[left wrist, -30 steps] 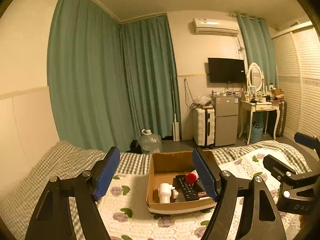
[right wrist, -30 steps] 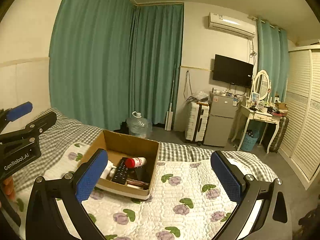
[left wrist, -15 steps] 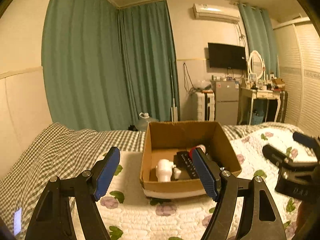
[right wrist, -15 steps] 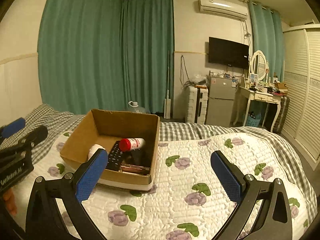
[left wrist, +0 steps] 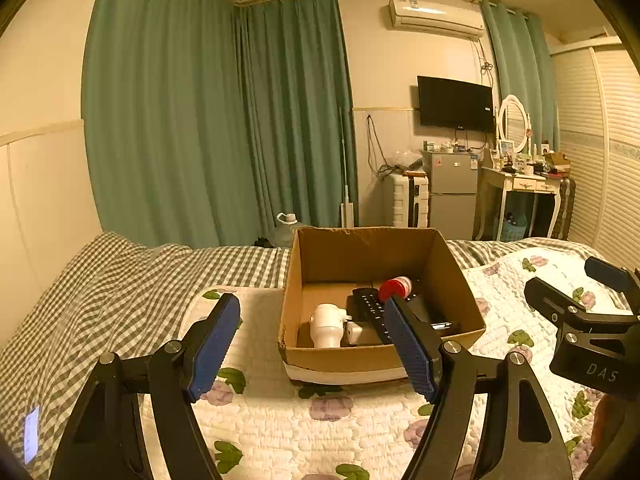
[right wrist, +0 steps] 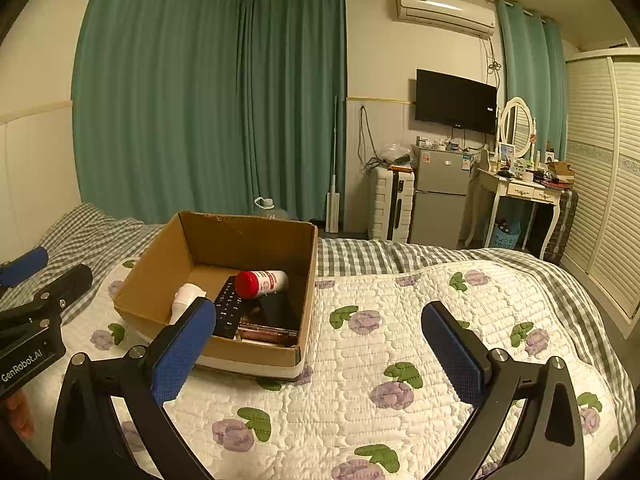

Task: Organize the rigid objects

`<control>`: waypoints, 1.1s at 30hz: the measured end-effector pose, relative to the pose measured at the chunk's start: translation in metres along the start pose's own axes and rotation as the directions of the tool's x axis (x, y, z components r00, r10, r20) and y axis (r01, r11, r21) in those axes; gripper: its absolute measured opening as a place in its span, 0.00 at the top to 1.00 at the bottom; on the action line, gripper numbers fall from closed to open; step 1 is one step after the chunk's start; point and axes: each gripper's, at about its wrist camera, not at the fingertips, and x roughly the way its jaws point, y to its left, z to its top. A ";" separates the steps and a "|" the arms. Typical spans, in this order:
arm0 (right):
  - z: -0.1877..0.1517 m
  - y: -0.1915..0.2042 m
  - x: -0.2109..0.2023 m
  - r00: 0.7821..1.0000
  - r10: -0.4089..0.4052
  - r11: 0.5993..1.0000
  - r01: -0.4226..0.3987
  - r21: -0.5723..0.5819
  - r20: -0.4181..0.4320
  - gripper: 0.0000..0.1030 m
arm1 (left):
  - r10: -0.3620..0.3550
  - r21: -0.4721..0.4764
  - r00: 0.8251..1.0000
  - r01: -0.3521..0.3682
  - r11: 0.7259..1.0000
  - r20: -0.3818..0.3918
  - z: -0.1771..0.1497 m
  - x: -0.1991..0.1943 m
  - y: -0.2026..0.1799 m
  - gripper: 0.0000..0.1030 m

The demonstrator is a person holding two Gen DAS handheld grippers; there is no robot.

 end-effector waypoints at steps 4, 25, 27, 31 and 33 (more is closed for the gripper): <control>0.000 0.000 0.000 1.000 0.001 1.000 -0.001 -0.001 0.000 0.00 | -0.001 0.001 1.000 0.001 1.000 -0.004 0.000 0.000 0.000 0.25; -0.001 0.006 0.001 1.000 -0.007 1.000 0.006 -0.014 -0.012 0.00 | 0.003 -0.003 1.000 -0.003 1.000 -0.013 -0.002 0.002 -0.001 0.25; -0.001 0.006 0.001 1.000 -0.007 1.000 0.007 -0.014 -0.011 0.00 | 0.003 -0.003 1.000 -0.003 1.000 -0.012 -0.002 0.002 -0.001 0.25; -0.001 0.006 0.001 1.000 -0.006 1.000 0.006 -0.011 -0.015 0.00 | 0.002 -0.002 1.000 -0.002 1.000 -0.013 -0.002 0.002 -0.001 0.25; -0.001 0.006 0.001 1.000 -0.008 1.000 0.008 -0.011 -0.017 0.00 | 0.002 -0.003 1.000 -0.002 1.000 -0.015 -0.002 0.002 -0.001 0.25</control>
